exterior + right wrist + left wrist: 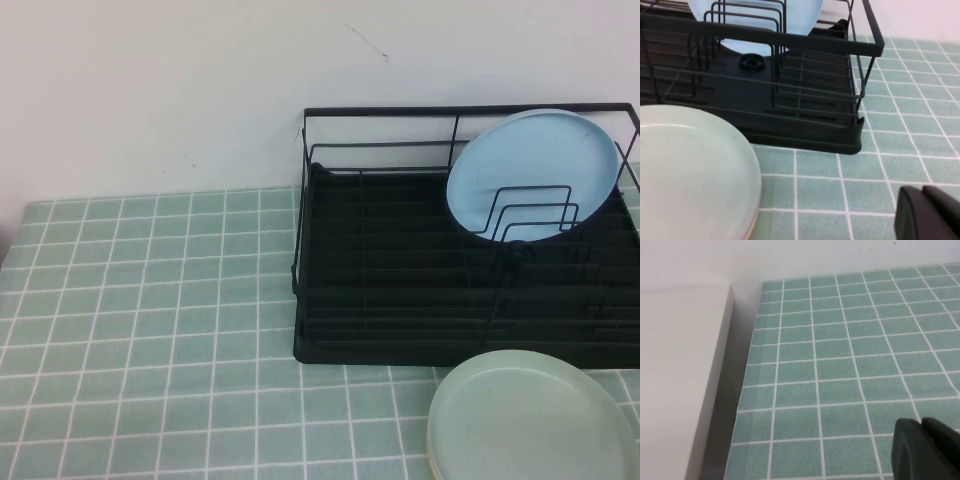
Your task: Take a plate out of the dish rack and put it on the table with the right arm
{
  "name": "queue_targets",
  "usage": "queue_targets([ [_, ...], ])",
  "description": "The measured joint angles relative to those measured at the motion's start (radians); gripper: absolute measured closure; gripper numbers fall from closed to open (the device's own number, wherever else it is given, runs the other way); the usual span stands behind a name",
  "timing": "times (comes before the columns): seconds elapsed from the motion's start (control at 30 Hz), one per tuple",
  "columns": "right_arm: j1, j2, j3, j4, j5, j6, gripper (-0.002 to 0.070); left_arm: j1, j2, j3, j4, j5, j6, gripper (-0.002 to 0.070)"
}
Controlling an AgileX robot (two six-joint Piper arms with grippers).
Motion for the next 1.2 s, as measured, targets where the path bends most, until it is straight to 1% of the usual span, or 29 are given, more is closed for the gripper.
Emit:
queue_targets([
  [0.57, 0.0, 0.0, 0.0, 0.005, 0.0, 0.0, 0.0678, 0.0, 0.0, 0.0, 0.0, 0.0, 0.0, 0.0678],
  [0.9, 0.0, 0.0, 0.0, 0.048, 0.0, 0.0, 0.0678, 0.0, 0.0, 0.0, 0.0, 0.0, 0.0, 0.0678],
  [1.03, 0.0, 0.0, 0.0, 0.111, 0.0, 0.0, 0.0678, 0.0, 0.0, 0.0, 0.0, 0.0, 0.0, 0.0678],
  [1.2, 0.0, 0.0, 0.004, 0.278, -0.01, 0.0, 0.0678, 0.0, 0.0, 0.0, 0.0, 0.0, 0.0, 0.0678],
])
